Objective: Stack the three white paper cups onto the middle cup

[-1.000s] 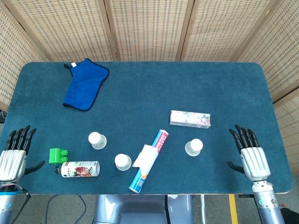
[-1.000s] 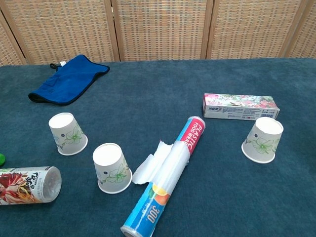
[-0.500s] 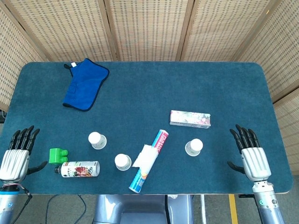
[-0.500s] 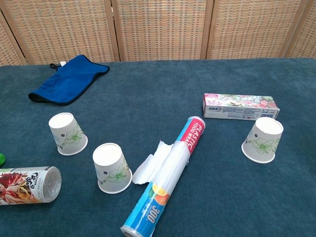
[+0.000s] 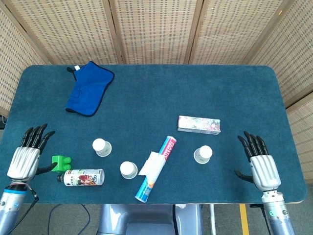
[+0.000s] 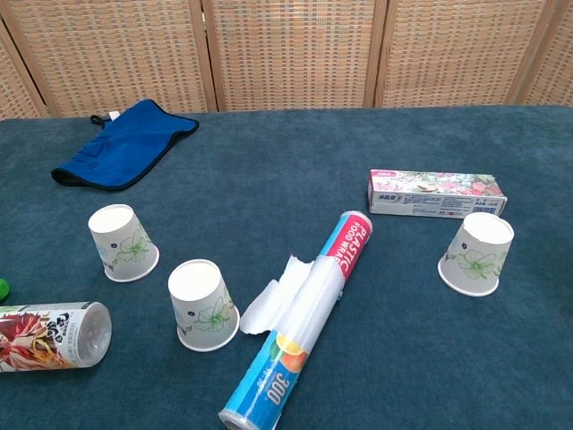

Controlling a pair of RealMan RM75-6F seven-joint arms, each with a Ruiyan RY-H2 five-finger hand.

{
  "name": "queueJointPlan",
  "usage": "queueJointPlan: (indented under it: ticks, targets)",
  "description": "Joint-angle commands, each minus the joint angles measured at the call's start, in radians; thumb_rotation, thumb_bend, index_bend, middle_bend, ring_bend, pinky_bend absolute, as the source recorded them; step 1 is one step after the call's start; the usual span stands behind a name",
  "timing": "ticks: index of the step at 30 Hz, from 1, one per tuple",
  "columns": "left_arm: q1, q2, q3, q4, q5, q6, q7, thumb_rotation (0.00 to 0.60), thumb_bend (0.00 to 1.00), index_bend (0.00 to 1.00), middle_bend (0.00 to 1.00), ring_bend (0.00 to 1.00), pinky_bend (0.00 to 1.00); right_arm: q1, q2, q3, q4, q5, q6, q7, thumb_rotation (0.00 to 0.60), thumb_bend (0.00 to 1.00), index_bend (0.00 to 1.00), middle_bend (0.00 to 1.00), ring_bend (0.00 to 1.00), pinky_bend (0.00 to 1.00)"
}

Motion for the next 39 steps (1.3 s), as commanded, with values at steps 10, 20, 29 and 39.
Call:
queueJointPlan:
  ticks: [10,20,29,39]
  targets:
    - [-0.230,0.010,-0.091,-0.040,-0.151,-0.315,0.092,0.600,0.15,0.27,0.00,0.00,0.00,-0.001,0.000,0.005,0.057,0.014,-0.005,0.022,0.600,0.08,0.00,0.00,0.00,0.00]
    - [-0.324,-0.012,-0.105,-0.072,-0.270,-0.423,0.230,0.600,0.15,0.28,0.00,0.00,0.00,-0.002,0.005,0.013,0.061,0.020,-0.002,0.046,0.600,0.08,0.00,0.00,0.00,0.00]
    - [-0.376,-0.045,-0.082,-0.058,-0.358,-0.458,0.329,0.600,0.16,0.29,0.00,0.00,0.00,-0.005,0.006,0.019,0.066,0.014,0.014,0.065,0.600,0.08,0.00,0.00,0.00,0.00]
    - [-0.417,-0.110,-0.057,0.005,-0.420,-0.474,0.371,0.600,0.16,0.29,0.00,0.00,0.00,-0.005,0.010,0.021,0.068,0.017,0.010,0.082,0.600,0.08,0.00,0.00,0.00,0.00]
